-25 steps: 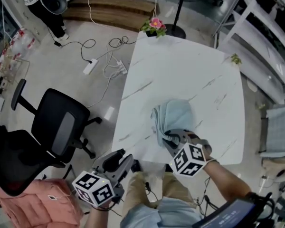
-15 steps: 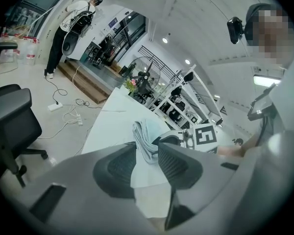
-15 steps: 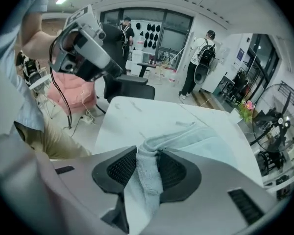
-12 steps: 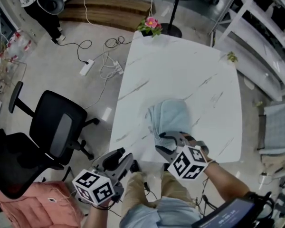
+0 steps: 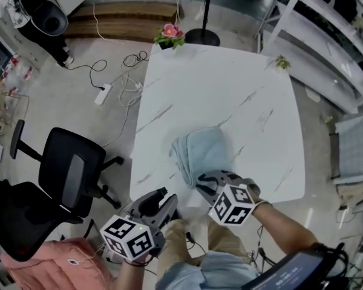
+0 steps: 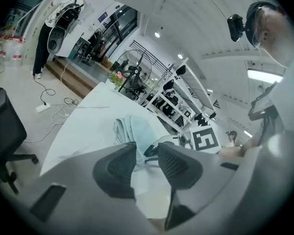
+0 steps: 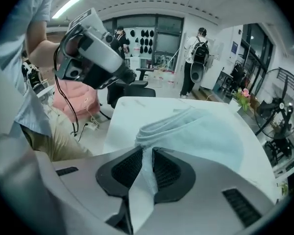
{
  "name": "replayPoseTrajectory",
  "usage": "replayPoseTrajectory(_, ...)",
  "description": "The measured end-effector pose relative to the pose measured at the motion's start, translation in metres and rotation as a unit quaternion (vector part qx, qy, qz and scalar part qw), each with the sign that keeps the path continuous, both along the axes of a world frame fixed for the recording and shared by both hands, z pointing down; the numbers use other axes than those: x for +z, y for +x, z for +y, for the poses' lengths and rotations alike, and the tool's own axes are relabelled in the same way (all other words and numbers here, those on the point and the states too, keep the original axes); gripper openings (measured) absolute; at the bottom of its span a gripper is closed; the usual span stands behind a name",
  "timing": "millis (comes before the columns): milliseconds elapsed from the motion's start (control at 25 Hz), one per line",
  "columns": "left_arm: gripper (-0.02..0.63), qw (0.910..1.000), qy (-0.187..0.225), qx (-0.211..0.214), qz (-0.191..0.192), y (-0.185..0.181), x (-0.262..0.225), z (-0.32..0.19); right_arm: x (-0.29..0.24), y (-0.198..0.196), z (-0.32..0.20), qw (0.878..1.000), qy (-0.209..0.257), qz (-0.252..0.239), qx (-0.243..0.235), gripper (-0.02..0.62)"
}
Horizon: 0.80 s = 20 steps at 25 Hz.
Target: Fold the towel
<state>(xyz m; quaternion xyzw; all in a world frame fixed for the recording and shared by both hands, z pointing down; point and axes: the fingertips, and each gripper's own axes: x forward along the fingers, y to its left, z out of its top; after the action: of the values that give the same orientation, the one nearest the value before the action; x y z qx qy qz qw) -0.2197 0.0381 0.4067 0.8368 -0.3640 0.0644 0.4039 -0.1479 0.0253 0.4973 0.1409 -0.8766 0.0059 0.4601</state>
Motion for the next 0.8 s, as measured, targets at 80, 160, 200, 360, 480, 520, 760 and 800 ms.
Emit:
replayPoseTrajectory(80,0.141,1.0000,-0.003,0.001,0.000,0.008,0.004,-0.001,0.001,0.002,0.007,1.000,0.000,0.000,-0.015,0.082)
replayPoseTrajectory(160,0.141,1.0000,-0.006,-0.003,-0.003,0.014,0.010,-0.003,-0.012,0.004,0.012,0.999,-0.007,-0.014,-0.030,0.107)
replayPoseTrajectory(200,0.141,0.9999,-0.005,-0.009,-0.005,0.017,0.012,-0.005,-0.024,0.005,0.012,0.999,-0.012,-0.030,-0.033,0.107)
replayPoseTrajectory(360,0.173,0.9986,0.002,-0.052,-0.014,0.030,0.011,-0.022,-0.080,0.021,-0.020,0.994,-0.020,-0.108,-0.021,0.107)
replayPoseTrajectory(480,0.190,0.9965,-0.001,-0.079,-0.026,0.043,0.016,-0.033,-0.100,0.035,-0.075,0.994,0.015,-0.100,-0.033,0.107)
replayPoseTrajectory(520,0.195,0.9960,-0.006,-0.084,-0.030,0.049,0.020,-0.034,-0.100,0.037,-0.093,0.995,0.024,-0.091,-0.044,0.107)
replayPoseTrajectory(760,0.198,0.9926,-0.040,-0.097,-0.061,0.071,0.054,-0.033,-0.066,0.014,-0.142,0.986,-0.003,-0.040,-0.160,0.107)
replayPoseTrajectory(800,0.198,0.9916,-0.047,-0.103,-0.063,0.072,0.059,-0.032,-0.057,0.011,-0.144,0.983,-0.012,-0.033,-0.178,0.107)
